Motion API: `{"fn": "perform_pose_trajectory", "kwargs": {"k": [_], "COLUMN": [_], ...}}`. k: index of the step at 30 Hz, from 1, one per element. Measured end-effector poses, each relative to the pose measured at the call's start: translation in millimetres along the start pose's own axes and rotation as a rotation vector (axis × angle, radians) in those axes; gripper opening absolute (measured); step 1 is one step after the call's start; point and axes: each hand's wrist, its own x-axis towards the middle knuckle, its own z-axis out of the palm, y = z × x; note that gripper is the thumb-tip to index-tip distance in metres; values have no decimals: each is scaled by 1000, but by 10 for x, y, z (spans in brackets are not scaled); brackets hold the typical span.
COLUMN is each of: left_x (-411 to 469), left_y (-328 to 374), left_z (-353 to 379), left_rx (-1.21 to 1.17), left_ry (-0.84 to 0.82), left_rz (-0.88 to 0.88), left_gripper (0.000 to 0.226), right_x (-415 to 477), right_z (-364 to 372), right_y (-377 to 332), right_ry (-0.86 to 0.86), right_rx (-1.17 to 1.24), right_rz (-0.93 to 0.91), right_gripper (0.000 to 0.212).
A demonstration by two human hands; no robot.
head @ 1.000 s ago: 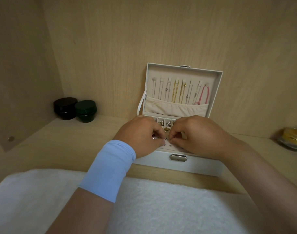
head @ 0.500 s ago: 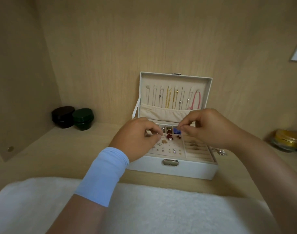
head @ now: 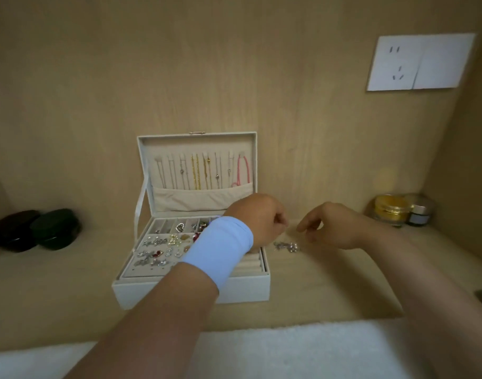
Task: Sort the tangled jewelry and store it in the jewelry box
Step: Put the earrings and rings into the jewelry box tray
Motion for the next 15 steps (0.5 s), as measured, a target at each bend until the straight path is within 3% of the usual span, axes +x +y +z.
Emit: {"fn": "perform_pose_trajectory", "kwargs": {"k": [4, 8, 12, 15], "left_x": [246, 366, 409, 408], "left_y": [86, 76, 73, 82], "left_z": [153, 236, 288, 290], "left_rx": [176, 189, 94, -140], "left_ry": [-90, -138, -127, -74], "left_rz": [-15, -33, -54, -91], "left_gripper": [19, 15, 22, 20], "right_x": [61, 112, 98, 85], "right_z": [151, 236, 193, 149], "right_y": [16, 104, 164, 148], "right_ry": [-19, -7, 10, 62], "right_rx": [128, 182, 315, 533], "right_rz": [-41, -62, -50, -24], "right_gripper": [20, 9, 17, 21]}}
